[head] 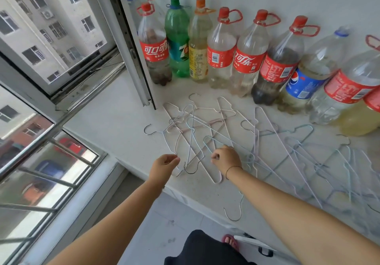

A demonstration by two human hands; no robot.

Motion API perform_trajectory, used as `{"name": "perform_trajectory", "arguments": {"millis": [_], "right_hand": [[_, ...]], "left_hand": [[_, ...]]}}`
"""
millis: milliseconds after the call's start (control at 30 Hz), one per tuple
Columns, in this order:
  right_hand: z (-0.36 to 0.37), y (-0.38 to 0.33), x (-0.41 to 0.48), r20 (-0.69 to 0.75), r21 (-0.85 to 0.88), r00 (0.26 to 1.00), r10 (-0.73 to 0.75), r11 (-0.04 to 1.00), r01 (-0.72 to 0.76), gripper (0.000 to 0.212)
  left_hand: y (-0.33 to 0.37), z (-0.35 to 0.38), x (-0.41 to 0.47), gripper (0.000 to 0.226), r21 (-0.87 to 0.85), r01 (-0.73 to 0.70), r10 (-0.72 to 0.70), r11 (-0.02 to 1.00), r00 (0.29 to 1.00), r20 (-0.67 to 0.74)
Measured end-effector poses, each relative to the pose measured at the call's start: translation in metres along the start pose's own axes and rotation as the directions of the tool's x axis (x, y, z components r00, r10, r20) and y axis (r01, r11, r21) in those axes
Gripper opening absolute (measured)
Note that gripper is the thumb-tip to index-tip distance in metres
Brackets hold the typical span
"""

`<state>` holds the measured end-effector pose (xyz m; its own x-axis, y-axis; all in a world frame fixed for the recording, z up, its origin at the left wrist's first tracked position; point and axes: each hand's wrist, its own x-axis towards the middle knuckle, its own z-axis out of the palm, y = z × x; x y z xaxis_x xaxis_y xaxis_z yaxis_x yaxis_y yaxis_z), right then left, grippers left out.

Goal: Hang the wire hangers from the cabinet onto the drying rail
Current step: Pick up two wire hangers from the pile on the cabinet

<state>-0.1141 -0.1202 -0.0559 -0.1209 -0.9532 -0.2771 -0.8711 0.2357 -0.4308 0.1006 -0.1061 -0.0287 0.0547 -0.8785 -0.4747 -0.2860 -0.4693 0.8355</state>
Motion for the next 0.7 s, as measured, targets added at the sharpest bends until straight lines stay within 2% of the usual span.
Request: {"name": "perform_trajectory", "arguments": {"millis": [167,233,300,433,500,600,700], "right_hand": [[-0.020,-0.006,0.002,-0.139,0.227,0.990,-0.014,0.973,0.046,0.008],[-0.030,-0.012,0.000,-0.197,0.330,0.980,0.008,0.942,0.059,0.008],[-0.040,-0.020,-0.005,-0.213,0.418,0.976,0.041,0.907,0.053,0.011],[-0.042,-0.037,-0.018,-0.172,0.547,0.985,0.030,0.834,0.070,0.016],[-0.035,-0.040,-0.023,-0.127,0.577,0.992,-0.013,0.812,0.084,0.014],[-0.028,-0.037,-0.031,-0.044,0.618,0.996,-0.080,0.781,0.090,0.018],[-0.028,-0.030,-0.032,-0.028,0.661,0.998,-0.052,0.748,0.058,0.021]], "left_hand": [[0.009,0.004,-0.001,0.025,-0.090,-0.018,0.006,0.996,0.991,-0.135],[0.013,0.009,-0.001,0.026,-0.110,-0.017,0.003,0.994,0.992,-0.126],[0.019,0.019,-0.001,0.024,-0.121,-0.016,0.008,0.993,0.998,-0.059],[0.041,0.051,-0.005,0.015,-0.212,-0.033,0.062,0.977,0.989,0.131],[0.051,0.064,-0.006,0.015,-0.275,-0.025,0.075,0.961,0.982,0.174],[0.059,0.072,-0.008,0.013,-0.360,0.011,0.031,0.933,0.993,0.110],[0.061,0.063,-0.006,0.010,-0.438,0.042,-0.031,0.898,0.999,0.033]]}}
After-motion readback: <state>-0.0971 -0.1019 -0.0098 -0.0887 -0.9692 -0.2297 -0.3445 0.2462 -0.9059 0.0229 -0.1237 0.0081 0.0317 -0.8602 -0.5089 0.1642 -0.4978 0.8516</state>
